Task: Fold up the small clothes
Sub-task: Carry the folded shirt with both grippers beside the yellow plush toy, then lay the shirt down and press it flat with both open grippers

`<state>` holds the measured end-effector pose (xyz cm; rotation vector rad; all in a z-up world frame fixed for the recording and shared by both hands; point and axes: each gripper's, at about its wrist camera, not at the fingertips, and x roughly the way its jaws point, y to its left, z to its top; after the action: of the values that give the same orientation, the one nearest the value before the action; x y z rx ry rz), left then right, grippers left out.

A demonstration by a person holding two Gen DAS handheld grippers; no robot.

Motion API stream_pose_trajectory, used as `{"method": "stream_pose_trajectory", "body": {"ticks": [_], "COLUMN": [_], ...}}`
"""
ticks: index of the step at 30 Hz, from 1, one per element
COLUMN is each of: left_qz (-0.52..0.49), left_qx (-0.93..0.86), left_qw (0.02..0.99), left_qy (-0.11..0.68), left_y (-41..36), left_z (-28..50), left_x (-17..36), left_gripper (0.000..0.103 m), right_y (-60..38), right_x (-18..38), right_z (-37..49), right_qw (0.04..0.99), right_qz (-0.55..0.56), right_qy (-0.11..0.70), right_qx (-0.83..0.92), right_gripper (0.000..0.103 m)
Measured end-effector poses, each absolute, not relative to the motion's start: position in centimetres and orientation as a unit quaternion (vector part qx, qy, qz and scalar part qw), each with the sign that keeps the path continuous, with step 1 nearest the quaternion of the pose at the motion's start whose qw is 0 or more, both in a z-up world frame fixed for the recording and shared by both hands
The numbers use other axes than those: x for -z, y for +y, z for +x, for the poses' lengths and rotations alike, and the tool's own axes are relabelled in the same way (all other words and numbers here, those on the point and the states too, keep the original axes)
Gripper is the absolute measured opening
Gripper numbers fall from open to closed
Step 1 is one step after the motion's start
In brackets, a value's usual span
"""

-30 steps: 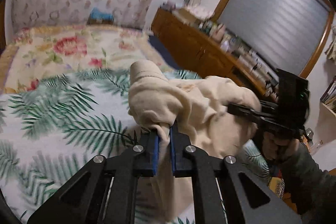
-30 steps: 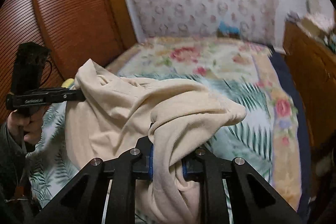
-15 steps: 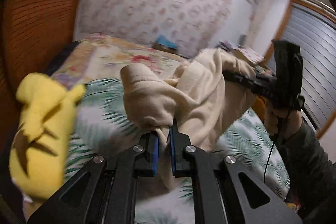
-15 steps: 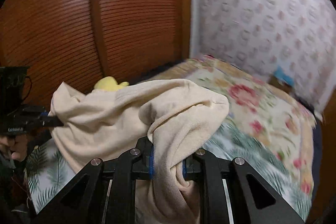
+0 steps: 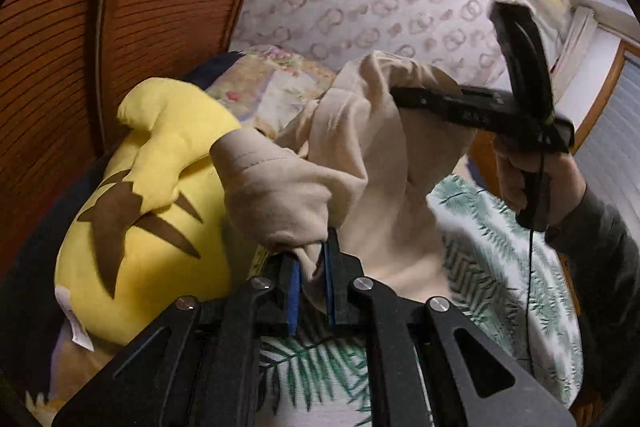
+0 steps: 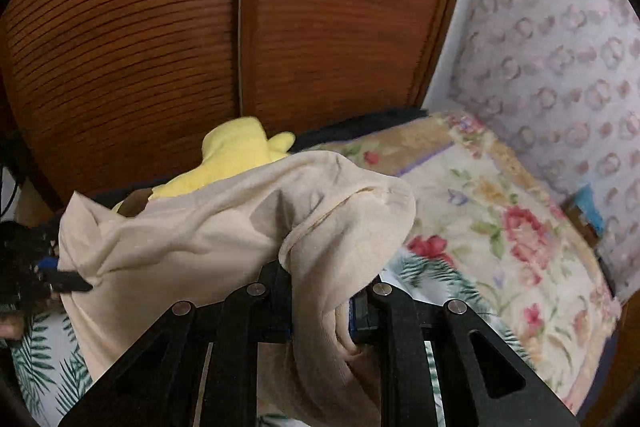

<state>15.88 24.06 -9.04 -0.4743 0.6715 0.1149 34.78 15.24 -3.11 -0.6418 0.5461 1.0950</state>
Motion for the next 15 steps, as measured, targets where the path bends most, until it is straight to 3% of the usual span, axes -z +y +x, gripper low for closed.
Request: {"method": "stream_pose_trajectory", "body": {"ticks": [2, 4, 6, 9, 15], "left_qz": [-0.221, -0.219, -0.216, -0.211, -0.162], "left_qx": [-0.069, -0.074, -0.081, -0.085, -0.111], "left_qw": [0.914, 0.914, 0.917, 0.923, 0.942], "left_qy": [0.333, 0.334, 0.324, 0.310, 0.273], "left_y": [24.0, 24.1, 24.3, 24.7, 23.9], "left_z": [15.9, 15.4, 15.0, 14.3, 13.3], "left_x": [9.4, 9.3, 8.9, 8.2, 5.6], "left_gripper": [0.013, 0.019, 0.031, 0.047, 0.048], "right_y": [15.5, 15.9, 15.8, 14.9, 11.7], "right_x": [4.0, 4.3, 3.3, 1.7, 0.9], "right_z": [36.3, 37.8, 39.0, 39.4, 38.5], "right_qw": [0.769, 0.781, 0.802, 0.838, 0.831], "right_qz": [-0.295, -0.279, -0.251, -0.213, -0.173], "right_qy": [0.275, 0.288, 0.286, 0.263, 0.270], "right_qx": [-0.495, -0.479, -0.460, -0.428, -0.454], "right_gripper": [0.026, 0.047, 0.056, 0.058, 0.058]}}
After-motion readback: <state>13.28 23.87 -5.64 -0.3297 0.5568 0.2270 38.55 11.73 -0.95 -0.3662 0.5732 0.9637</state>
